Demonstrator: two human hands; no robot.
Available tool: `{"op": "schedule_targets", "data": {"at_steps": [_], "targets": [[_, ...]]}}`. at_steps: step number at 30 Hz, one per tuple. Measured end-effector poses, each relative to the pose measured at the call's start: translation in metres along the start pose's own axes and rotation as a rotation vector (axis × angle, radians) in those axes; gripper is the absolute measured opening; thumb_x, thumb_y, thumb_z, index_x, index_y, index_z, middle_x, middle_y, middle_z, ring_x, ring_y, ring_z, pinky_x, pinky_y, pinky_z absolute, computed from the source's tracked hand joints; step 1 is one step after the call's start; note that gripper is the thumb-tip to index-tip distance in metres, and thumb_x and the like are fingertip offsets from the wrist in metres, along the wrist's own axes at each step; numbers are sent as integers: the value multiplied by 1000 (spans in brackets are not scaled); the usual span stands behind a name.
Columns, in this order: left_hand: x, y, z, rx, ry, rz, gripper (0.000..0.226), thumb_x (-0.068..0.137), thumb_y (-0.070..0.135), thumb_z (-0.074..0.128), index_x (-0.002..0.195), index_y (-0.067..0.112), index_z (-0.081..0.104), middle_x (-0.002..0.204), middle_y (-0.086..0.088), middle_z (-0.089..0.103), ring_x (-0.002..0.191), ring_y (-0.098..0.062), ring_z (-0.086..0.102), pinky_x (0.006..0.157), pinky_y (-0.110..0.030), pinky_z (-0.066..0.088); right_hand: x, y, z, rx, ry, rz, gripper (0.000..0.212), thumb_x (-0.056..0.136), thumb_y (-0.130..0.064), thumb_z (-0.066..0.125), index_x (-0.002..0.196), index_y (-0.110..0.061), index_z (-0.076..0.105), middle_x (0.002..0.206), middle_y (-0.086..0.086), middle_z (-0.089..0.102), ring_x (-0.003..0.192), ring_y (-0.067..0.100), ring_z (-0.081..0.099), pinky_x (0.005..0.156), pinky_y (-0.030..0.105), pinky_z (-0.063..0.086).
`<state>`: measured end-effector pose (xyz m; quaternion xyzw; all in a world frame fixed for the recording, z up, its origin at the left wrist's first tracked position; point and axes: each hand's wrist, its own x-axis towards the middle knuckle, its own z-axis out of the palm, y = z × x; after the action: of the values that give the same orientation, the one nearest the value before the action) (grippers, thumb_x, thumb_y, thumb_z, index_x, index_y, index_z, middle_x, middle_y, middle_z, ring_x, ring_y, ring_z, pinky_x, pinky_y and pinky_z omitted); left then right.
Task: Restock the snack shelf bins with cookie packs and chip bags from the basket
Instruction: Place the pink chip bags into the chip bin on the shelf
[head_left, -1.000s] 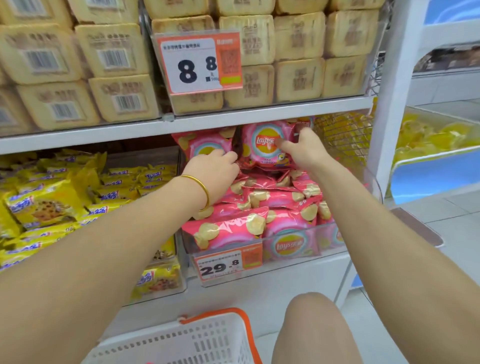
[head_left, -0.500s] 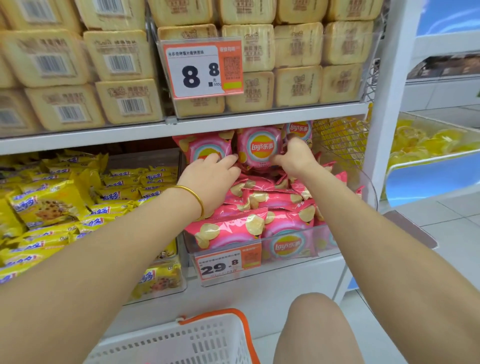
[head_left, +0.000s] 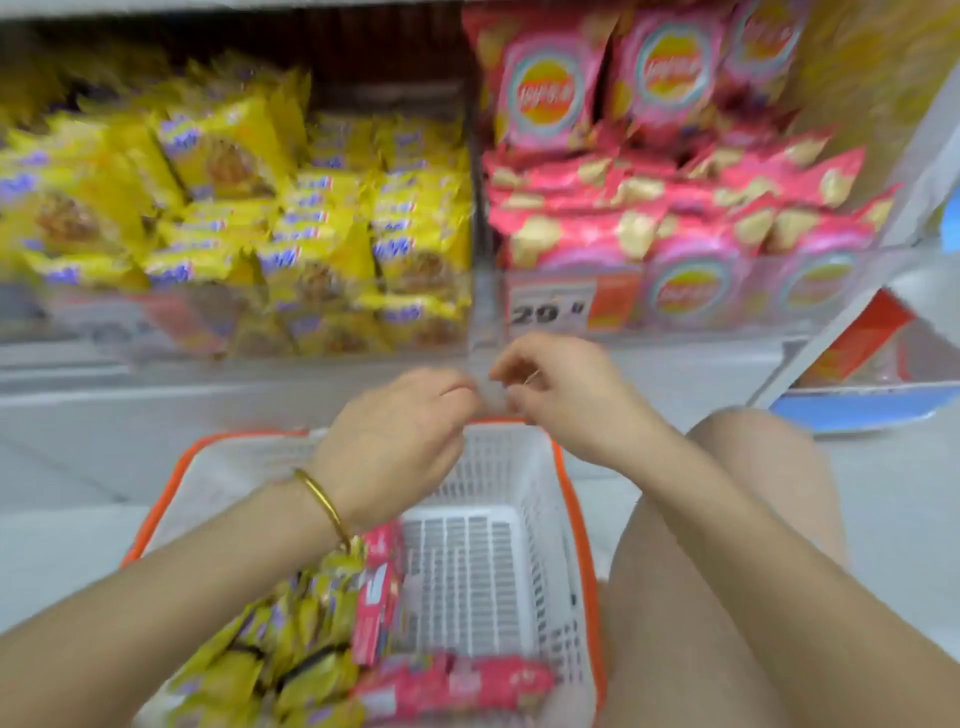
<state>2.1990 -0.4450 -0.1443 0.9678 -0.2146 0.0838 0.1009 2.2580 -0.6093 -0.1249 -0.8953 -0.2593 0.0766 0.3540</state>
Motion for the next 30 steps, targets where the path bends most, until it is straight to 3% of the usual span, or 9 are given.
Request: {"op": "schedule_targets", "data": {"at_steps": [4, 6, 10, 12, 17, 21, 24, 27, 30], "targets": [[-57, -38, 55, -69, -311, -238, 60, 73, 36, 18, 100, 16, 67, 105, -5, 65, 103, -27, 60, 88, -34, 48, 19, 39, 107, -264, -539, 155, 27, 90, -3, 52, 116, -2, 61, 120, 15, 63, 97, 22, 60, 82, 25, 42], [-74, -52, 68, -13, -396, -310, 48, 83, 31, 27, 109, 17, 65, 114, -4, 61, 111, -24, 56, 92, -32, 44, 15, 69, 156, -342, -730, 207, 35, 92, -16, 58, 124, -2, 57, 130, 16, 56, 114, 28, 56, 93, 32, 44], [-87, -61, 85, -8, -505, -366, 30, 92, 17, 45, 118, 17, 59, 124, -4, 54, 117, -23, 51, 94, -31, 42, -25, 114, 226, -234, -1290, 391, 84, 80, -53, 66, 147, -20, 28, 155, 2, 22, 137, 29, 32, 107, 48, 37], [-88, -63, 89, -27, -503, -386, 29, 93, 17, 44, 118, 17, 59, 124, -3, 54, 116, -21, 50, 93, -31, 42, -42, 122, 249, -371, -1423, 306, 91, 75, -57, 69, 146, -20, 27, 153, 1, 27, 135, 28, 34, 107, 48, 35], [-89, -63, 98, -99, -503, -405, 31, 95, 16, 41, 121, 17, 58, 126, -2, 52, 117, -19, 48, 96, -31, 41, -51, 126, 261, -497, -1275, 104, 49, 81, -21, 71, 123, -8, 47, 117, 12, 57, 96, 24, 55, 84, 35, 50], [-90, -61, 102, -150, -547, -401, 31, 96, 18, 43, 123, 16, 57, 126, -3, 53, 116, -18, 48, 96, -28, 38, -25, 116, 232, -480, -1261, 136, 40, 85, -21, 63, 121, -9, 50, 115, 10, 56, 94, 24, 55, 82, 35, 49], [-86, -56, 101, -253, -558, -429, 34, 95, 22, 48, 129, 16, 51, 129, -5, 51, 115, -17, 49, 96, -26, 36, 8, 102, 193, -483, -1207, 146, 28, 84, -26, 61, 109, -13, 55, 102, 4, 56, 92, 23, 59, 78, 35, 50], [-82, -46, 99, -436, -582, -489, 56, 91, 32, 58, 140, 14, 37, 140, -4, 43, 126, -16, 44, 103, -25, 34, 26, 86, 146, -306, -1113, 209, 3, 82, -22, 59, 83, -19, 57, 88, 1, 61, 77, 18, 60, 65, 30, 49], [-76, -33, 96, -716, -564, -541, 73, 83, 34, 68, 143, 13, 30, 142, -4, 42, 128, -13, 43, 105, -25, 36, 27, 67, 104, -11, -987, 262, 10, 83, -13, 56, 78, -22, 55, 75, -3, 59, 69, 15, 57, 61, 26, 46]]}}
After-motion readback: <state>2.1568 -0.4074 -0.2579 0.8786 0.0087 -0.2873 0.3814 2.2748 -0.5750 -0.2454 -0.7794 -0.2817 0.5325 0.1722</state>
